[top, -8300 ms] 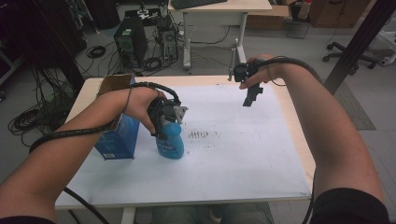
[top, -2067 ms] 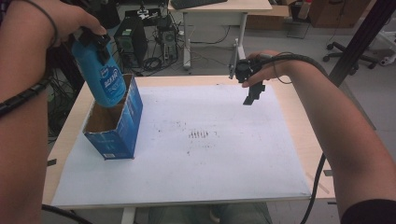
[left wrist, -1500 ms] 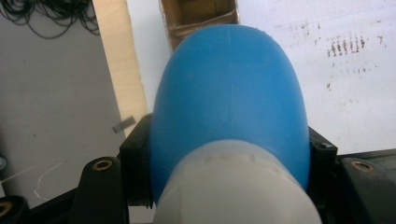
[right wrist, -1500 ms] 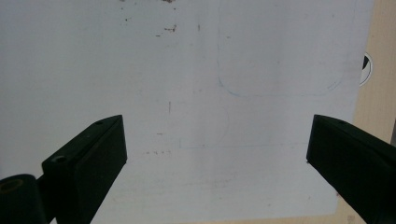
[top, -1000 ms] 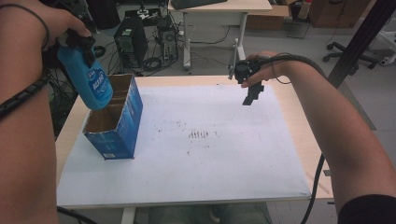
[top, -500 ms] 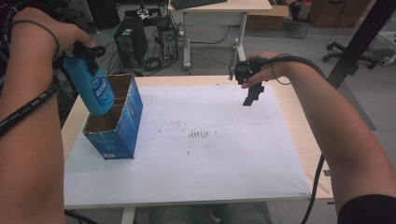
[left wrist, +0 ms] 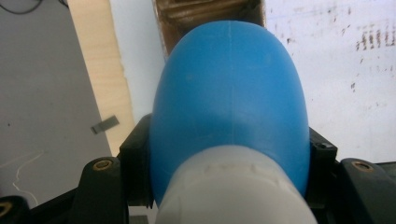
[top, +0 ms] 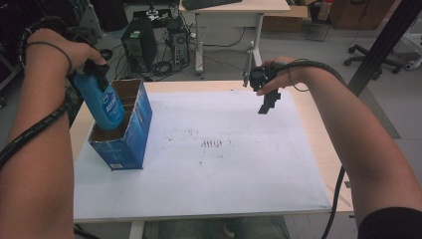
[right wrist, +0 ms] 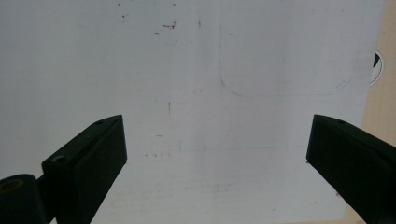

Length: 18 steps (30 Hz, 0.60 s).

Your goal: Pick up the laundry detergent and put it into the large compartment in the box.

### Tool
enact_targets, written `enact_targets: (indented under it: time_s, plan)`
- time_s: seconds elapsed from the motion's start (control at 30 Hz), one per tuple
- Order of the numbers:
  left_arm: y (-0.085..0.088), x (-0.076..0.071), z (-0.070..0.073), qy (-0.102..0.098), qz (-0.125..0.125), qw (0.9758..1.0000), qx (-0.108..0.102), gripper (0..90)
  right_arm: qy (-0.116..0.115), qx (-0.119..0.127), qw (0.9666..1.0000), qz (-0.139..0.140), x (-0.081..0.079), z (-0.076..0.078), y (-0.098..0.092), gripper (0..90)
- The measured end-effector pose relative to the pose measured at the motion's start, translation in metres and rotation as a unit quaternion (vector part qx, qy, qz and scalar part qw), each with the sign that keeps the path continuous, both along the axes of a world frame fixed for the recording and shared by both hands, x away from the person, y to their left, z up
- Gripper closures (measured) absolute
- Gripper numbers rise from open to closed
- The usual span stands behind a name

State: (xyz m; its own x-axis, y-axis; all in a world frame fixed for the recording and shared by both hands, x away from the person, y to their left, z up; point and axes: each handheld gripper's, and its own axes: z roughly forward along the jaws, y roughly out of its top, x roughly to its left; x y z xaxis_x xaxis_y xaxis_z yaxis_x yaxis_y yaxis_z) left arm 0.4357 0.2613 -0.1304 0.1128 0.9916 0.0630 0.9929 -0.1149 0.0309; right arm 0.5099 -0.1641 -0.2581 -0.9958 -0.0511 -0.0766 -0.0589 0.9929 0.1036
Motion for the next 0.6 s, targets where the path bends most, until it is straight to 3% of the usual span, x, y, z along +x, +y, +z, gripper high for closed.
enact_targets:
  time_s: [0.6]
  plan:
    - [0.002, 0.005, -0.033, 0.008, 0.003, 1.0000, 0.005, 38.0, 0.001, -0.001, 1.0000, 0.002, -0.001, -0.002, 0.002, 4.9]
